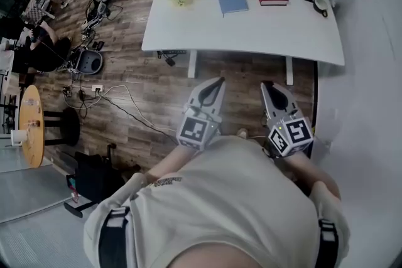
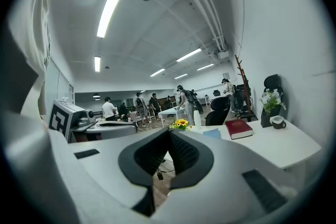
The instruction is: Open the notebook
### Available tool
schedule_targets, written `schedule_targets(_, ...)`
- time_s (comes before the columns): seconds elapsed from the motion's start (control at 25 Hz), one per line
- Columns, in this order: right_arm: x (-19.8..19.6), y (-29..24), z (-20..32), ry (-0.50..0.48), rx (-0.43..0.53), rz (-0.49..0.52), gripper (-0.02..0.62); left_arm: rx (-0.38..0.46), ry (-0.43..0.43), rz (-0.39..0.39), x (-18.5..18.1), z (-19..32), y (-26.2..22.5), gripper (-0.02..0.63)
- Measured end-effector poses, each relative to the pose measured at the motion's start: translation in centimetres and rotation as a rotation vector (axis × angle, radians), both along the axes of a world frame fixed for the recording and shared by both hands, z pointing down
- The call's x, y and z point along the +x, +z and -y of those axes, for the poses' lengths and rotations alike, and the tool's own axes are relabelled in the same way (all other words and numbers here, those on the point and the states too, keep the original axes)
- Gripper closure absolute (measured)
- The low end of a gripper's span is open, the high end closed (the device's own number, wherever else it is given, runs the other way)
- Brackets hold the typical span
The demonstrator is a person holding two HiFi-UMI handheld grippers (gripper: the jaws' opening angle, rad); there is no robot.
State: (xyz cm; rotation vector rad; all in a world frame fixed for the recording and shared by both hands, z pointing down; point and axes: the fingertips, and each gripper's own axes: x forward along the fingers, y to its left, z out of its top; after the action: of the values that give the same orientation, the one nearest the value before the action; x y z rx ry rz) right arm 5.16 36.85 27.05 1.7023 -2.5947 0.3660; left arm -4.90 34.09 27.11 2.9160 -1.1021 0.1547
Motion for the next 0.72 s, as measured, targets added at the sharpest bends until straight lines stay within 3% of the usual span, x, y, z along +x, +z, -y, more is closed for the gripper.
schedule_targets(0.72,5.2,0.9,-0.2,-0.038,0.019,0.030,0.592,0.011,-0.061,0.010,4.7,-0.6,0.8,0.604)
